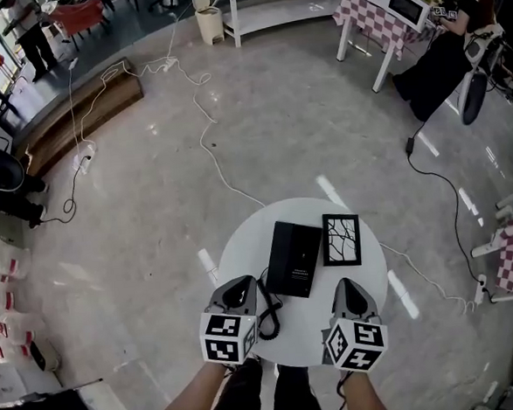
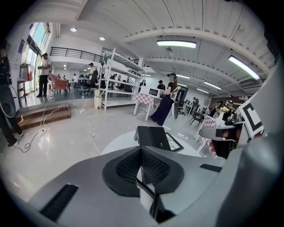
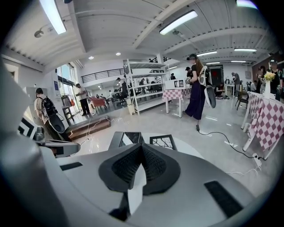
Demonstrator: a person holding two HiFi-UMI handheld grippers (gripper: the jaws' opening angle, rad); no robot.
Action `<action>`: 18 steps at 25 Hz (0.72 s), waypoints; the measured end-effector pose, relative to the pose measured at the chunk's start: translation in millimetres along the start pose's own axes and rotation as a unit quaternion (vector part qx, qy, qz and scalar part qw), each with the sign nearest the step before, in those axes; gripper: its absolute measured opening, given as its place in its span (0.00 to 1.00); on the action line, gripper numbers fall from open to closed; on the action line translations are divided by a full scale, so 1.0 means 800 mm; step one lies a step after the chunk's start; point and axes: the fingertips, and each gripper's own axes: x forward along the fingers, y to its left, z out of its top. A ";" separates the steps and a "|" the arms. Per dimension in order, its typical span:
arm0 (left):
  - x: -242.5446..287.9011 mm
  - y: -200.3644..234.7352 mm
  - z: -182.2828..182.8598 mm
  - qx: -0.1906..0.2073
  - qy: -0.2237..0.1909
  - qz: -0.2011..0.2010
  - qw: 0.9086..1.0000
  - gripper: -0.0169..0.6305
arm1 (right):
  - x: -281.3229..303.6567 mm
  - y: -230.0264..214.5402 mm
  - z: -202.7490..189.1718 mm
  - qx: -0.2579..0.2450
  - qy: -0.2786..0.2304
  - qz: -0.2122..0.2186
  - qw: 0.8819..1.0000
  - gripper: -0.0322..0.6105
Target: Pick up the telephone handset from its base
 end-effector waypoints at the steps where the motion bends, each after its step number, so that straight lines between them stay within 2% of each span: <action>1: 0.002 0.001 -0.004 -0.001 0.002 0.000 1.000 0.05 | 0.002 -0.001 -0.004 0.001 0.003 0.000 1.000 0.09; 11: 0.016 0.008 -0.027 -0.009 0.017 0.005 1.000 0.05 | 0.016 -0.001 -0.026 -0.001 0.019 0.006 1.000 0.09; 18: 0.028 0.001 -0.039 -0.016 0.041 -0.020 0.999 0.05 | 0.018 0.000 -0.033 0.000 0.026 0.009 1.000 0.09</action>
